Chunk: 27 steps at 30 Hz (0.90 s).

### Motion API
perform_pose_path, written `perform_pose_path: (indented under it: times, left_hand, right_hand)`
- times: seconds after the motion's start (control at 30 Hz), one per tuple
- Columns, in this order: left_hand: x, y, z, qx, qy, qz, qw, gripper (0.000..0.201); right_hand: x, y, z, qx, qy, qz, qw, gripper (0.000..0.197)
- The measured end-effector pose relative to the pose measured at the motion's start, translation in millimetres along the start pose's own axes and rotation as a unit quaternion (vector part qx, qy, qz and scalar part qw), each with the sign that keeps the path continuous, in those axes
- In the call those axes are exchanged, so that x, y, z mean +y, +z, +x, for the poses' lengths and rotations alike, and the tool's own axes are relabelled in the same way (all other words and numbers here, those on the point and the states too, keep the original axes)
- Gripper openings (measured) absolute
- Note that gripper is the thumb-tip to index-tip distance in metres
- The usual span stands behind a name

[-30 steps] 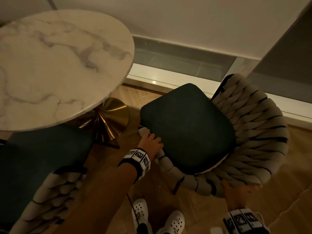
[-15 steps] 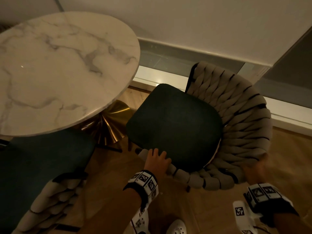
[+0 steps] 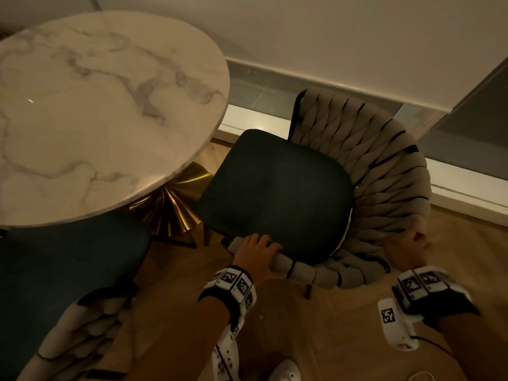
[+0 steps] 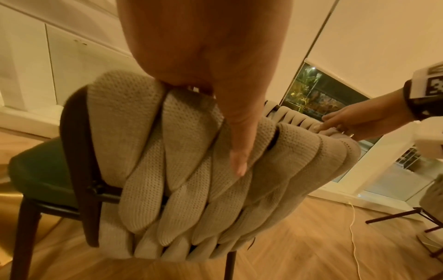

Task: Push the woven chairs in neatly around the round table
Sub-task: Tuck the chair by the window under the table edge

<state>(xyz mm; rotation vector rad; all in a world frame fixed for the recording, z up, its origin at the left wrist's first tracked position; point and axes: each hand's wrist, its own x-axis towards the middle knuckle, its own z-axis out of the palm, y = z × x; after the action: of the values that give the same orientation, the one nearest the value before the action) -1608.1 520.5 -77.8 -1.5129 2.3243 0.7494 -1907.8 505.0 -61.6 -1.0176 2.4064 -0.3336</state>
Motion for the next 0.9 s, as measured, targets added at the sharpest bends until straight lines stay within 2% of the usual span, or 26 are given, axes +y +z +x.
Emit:
perform_pose_path:
  times: [0.07,0.13,0.2,0.23,0.27,0.33,0.4,0.43,0.5,0.6,0.73,0.8,0.9]
  left_hand:
    - [-15.8,-4.6,-2.7,0.008,0.010,0.009,1.000,0.068]
    - [-33.9,-7.3,-5.2,0.001,-0.006,0.025,1.000,0.072]
    - [-47.3,-6.8,-4.4,-0.016,-0.023,0.006,1.000,0.071]
    - [-50.2,-7.3,-3.3,-0.024,-0.024,-0.014,0.999,0.064]
    - [-51.6,-7.4,-1.9,-0.027,-0.022,-0.026,0.999,0.054]
    - [-51.6,-8.1,0.7,-0.028,-0.015,-0.022,0.999,0.039]
    - [-51.6,-9.2,3.5,-0.032,-0.009,-0.004,0.999,0.036]
    - [-52.2,-10.6,4.9,-0.039,-0.005,0.004,0.999,0.037]
    - [-54.6,-14.0,8.1,-0.046,-0.001,0.017,0.999,0.038]
    - [-61.3,-23.2,15.6,-0.035,-0.004,0.017,0.999,0.038]
    - [-66.3,-33.3,24.8,-0.015,-0.015,0.010,1.000,0.036]
    - [-63.4,-32.3,24.6,-0.010,-0.014,0.014,1.000,0.035]
    - [-62.3,-21.8,15.2,-0.022,-0.016,0.017,0.999,0.034]
  right_hand:
    - [-15.0,9.0,-33.6,-0.010,-0.063,-0.057,0.996,0.088]
    - [-22.2,30.4,-74.3,-0.062,-0.155,-0.130,0.977,0.096]
    - [-27.5,57.2,-116.2,-0.145,-0.266,-0.234,0.924,0.102]
    - [-23.8,71.3,-127.3,-0.175,-0.308,-0.276,0.893,0.103]
    - [-23.6,80.5,-134.1,-0.172,-0.335,-0.307,0.874,0.101]
    - [-21.8,92.2,-129.3,-0.141,-0.372,-0.297,0.868,0.083]
    - [-20.5,93.4,-111.3,-0.100,-0.443,-0.264,0.851,0.064]
    - [-20.1,93.4,-102.5,-0.096,-0.469,-0.269,0.836,0.063]
    - [-21.1,92.8,-90.4,-0.104,-0.486,-0.309,0.811,0.074]
    - [-35.4,94.5,-82.1,-0.135,-0.487,-0.340,0.793,0.087]
    - [-52.5,91.6,-65.4,-0.191,-0.470,-0.301,0.807,0.058]
    - [-50.9,88.9,-60.3,-0.199,-0.454,-0.273,0.825,0.053]
    - [-45.8,88.6,-64.5,-0.230,-0.437,-0.281,0.823,0.053]
